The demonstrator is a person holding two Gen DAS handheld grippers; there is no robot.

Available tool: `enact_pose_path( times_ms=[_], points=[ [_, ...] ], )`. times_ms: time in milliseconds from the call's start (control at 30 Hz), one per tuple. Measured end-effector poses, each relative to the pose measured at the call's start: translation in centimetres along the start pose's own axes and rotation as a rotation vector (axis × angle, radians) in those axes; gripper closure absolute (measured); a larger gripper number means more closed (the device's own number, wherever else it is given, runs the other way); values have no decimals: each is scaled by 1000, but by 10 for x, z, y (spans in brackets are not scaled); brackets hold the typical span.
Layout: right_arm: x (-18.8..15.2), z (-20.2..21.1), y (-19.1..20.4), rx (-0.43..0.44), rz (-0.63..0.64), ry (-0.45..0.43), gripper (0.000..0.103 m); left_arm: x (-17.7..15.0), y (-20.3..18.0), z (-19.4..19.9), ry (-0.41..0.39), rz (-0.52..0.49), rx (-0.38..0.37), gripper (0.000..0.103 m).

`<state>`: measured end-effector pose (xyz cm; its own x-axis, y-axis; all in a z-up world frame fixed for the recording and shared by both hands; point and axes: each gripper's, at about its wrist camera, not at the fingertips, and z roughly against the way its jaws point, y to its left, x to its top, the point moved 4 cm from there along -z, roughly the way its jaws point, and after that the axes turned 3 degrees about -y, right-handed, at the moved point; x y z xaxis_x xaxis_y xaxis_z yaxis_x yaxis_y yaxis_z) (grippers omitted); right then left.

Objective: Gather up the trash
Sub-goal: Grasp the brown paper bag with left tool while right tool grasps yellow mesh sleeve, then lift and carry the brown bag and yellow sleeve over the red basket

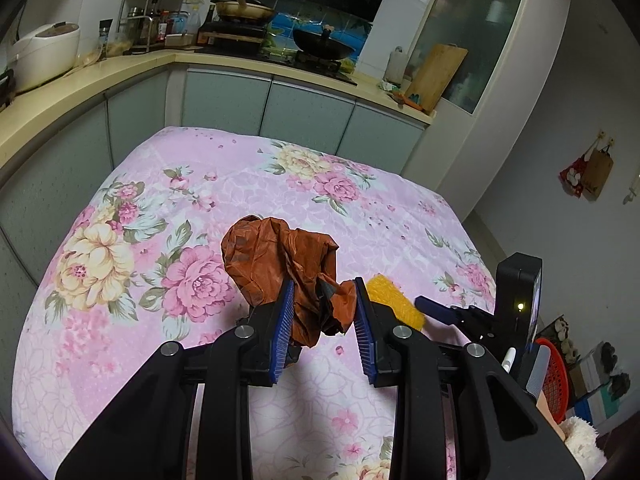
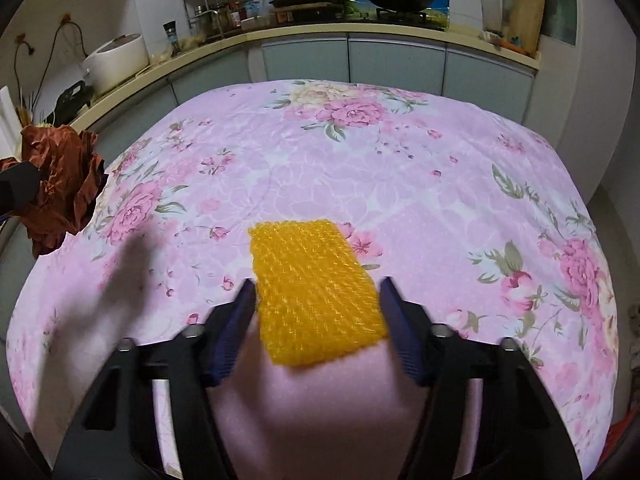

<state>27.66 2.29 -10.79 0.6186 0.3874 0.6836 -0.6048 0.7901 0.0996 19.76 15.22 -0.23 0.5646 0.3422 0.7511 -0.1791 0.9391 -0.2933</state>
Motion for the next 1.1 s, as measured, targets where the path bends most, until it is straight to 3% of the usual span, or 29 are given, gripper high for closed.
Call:
enact_pose_path(
  times_ms=[300, 1100],
  points=[
    [-2, 3, 3, -22, 54, -1, 85, -3, -3, -4, 8, -15, 3, 75],
    [-3, 104, -21, -95, -56, -181, 87, -16, -26, -13, 23, -86, 0, 75]
  ],
)
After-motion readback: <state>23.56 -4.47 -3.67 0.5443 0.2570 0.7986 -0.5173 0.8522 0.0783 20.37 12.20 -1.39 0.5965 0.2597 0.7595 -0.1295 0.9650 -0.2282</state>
